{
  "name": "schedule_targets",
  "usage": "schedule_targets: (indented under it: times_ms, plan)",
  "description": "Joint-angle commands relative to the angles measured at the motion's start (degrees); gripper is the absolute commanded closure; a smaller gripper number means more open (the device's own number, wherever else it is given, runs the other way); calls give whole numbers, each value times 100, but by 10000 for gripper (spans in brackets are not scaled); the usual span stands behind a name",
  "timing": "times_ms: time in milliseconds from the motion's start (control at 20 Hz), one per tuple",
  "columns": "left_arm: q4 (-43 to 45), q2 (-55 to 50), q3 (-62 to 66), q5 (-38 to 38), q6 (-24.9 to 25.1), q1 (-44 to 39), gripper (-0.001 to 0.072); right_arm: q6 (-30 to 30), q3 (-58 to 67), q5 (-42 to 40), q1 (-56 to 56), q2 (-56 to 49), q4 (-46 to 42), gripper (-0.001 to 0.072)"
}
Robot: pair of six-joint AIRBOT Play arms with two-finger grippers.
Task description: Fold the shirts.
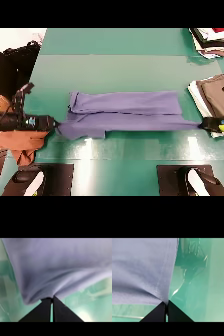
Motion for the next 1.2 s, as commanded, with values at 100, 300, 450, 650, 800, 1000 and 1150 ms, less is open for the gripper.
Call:
schedule_targets:
  times_ms: [100, 300, 450, 650, 800, 1000, 1150]
  plan:
    - [-201, -1895, 876, 1342, 796, 2, 682, 22, 1257, -599, 540, -1665, 114, 698]
    - [-374, -3495, 1853, 1825, 960, 2, 681, 339, 2339, -826, 894, -3088, 120, 697]
    - [-466, -4210, 2409, 2151, 951, 2, 679, 345, 3034, -822, 866, -3823, 540, 697]
    - [-710, -4430, 2811, 2295, 898, 2, 163, 308, 3587, -621, 452, -4422, 1801, 368]
    - [-831, -4426, 3139, 1672, 901, 2, 165, 70, 3467, -269, 57, -4474, 1904, 367]
    - [-1248, -4428, 3182, 1150, 938, 2, 606, -282, 2789, -149, -496, -4472, 1908, 178]
    - [-1591, -4428, 3182, 1119, 968, -13, 681, -433, 2264, -254, -772, -4601, 1921, 179]
